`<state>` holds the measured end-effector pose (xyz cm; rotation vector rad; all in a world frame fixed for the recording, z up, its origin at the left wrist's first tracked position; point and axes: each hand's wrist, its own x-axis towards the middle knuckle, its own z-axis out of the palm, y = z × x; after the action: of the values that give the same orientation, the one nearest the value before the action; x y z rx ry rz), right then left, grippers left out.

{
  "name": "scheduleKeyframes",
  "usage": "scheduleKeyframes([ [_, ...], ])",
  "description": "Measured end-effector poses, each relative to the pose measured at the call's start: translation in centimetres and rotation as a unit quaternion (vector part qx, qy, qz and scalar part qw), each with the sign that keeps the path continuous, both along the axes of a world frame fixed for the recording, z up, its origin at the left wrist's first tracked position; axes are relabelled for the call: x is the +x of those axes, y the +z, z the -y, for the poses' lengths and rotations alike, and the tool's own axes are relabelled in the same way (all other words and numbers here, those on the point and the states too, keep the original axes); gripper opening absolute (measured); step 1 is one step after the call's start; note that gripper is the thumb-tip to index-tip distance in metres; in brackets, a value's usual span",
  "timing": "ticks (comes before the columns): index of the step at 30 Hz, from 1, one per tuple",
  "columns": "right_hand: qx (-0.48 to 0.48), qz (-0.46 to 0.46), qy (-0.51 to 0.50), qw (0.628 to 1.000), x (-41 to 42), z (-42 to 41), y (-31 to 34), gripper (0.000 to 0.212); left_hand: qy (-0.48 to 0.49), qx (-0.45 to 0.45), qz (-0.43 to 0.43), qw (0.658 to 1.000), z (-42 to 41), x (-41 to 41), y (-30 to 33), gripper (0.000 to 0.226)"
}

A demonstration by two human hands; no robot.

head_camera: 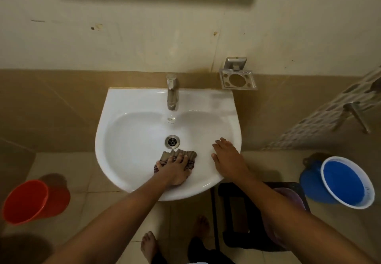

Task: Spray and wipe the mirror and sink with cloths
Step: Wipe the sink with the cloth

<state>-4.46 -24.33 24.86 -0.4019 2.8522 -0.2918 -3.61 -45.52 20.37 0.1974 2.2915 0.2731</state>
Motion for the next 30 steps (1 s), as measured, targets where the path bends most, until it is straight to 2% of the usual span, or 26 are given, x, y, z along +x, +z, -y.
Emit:
scheduleKeyframes([
  [4,-0.017,-0.003,0.032,0.999,-1.2,-1.0,-0.3,0.045,0.02,-0.009,-0.087,0.996,-0.8,-0.9,-0.9,0.053],
  [7,-0.014,-0.001,0.059,0.998,-2.3,-1.3,-0.4,0.047,0.03,-0.089,-0.121,0.988,2.1,-1.0,-1.0,0.05],
  [13,-0.053,-0.003,0.079,0.995,-3.4,-2.0,-0.6,0.045,0.045,-0.243,-0.137,0.959,10.5,-2.3,0.6,0.056],
  [16,-0.071,-0.007,0.081,0.994,-3.6,-2.2,-0.9,0.046,0.087,-0.236,-0.172,0.952,11.0,-3.0,0.7,0.052],
  [19,-0.077,-0.01,0.083,0.993,-3.6,-2.3,-1.1,0.047,0.185,-0.235,-0.2,0.933,9.9,-3.3,0.1,0.056],
  [25,-0.078,-0.019,0.087,0.993,-3.5,-2.4,-1.5,0.047,0.395,-0.179,-0.152,0.888,4.2,-6.8,-1.5,0.071],
  [27,-0.077,-0.026,0.091,0.993,-3.6,-2.5,-2.2,0.046,0.418,-0.161,-0.147,0.882,3.0,-8.1,-2.2,0.073],
  [30,-0.064,-0.031,0.097,0.993,-3.7,-2.6,-2.8,0.049,0.418,-0.112,-0.136,0.891,1.0,-9.3,-2.9,0.069],
])
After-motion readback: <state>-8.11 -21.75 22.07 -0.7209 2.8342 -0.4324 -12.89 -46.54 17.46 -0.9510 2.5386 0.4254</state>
